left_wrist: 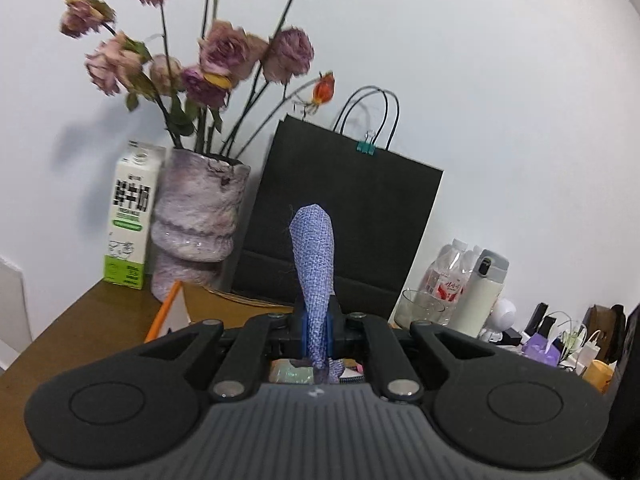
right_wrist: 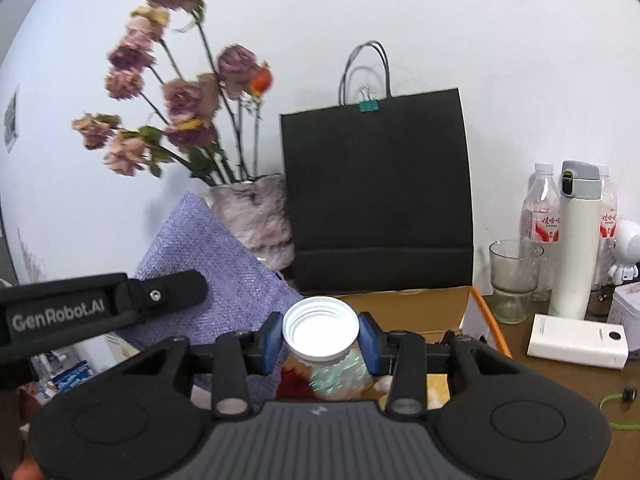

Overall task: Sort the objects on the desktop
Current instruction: 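Carry the cloth and cap into the box and release both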

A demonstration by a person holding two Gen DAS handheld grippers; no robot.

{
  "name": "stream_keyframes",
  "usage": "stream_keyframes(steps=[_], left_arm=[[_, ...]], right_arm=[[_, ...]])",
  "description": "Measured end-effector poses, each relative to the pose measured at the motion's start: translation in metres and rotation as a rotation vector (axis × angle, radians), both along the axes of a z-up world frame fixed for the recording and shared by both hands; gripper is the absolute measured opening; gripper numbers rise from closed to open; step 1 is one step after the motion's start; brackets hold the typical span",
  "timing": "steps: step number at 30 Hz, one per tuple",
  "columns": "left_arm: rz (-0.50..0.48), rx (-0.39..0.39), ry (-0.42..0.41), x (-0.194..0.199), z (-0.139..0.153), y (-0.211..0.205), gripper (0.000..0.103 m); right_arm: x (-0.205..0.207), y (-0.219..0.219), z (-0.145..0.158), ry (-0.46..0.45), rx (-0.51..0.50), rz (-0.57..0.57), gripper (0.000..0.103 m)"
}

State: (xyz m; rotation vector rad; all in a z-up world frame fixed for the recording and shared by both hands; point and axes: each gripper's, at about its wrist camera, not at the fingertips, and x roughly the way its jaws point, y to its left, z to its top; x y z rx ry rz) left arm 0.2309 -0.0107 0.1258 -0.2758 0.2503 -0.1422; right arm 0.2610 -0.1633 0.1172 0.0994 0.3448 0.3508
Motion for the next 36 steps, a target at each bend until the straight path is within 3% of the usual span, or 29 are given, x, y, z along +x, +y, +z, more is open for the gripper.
stream_keyframes(steps=[6,13,16,17,18,19,20,21,23,25,36], left_arm=[[-0.032,-0.025,0.035,0.049,-0.013,0.003,0.009],[-0.001,-0.032,0.213,0.093,-0.053,0.017,0.009],[0.035,-0.015,0.275,0.101,-0.065,0.021,0.016],[0.041,-0.017,0.294,0.102,-0.068,0.023,0.038],[0.052,-0.018,0.307,0.103,-0.069,0.024,0.056],[0.071,-0.020,0.308,0.102,-0.070,0.026,0.088],[0.090,-0.022,0.299,0.101,-0.069,0.027,0.103],[0.110,-0.021,0.281,0.098,-0.068,0.028,0.103],[0.114,-0.013,0.262,0.093,-0.064,0.028,0.103],[0.119,-0.016,0.251,0.090,-0.061,0.030,0.103],[0.141,0.073,0.241,0.082,-0.055,0.021,0.103]], right_arm=[[0.047,-0.001,-0.014,0.038,-0.027,-0.038,0.039],[0.078,0.006,-0.044,0.126,-0.087,-0.044,0.039],[0.080,0.009,-0.053,0.156,-0.113,-0.044,0.039],[0.080,0.010,-0.054,0.161,-0.120,-0.047,0.044],[0.080,0.010,-0.055,0.169,-0.127,-0.053,0.060],[0.079,0.010,-0.055,0.173,-0.132,-0.064,0.069],[0.078,0.010,-0.054,0.169,-0.135,-0.075,0.084],[0.076,0.010,-0.051,0.159,-0.140,-0.086,0.090],[0.075,0.008,-0.047,0.146,-0.148,-0.096,0.091],[0.075,0.005,-0.044,0.151,-0.143,-0.109,0.102],[0.079,-0.002,-0.045,0.185,-0.135,-0.136,0.103]])
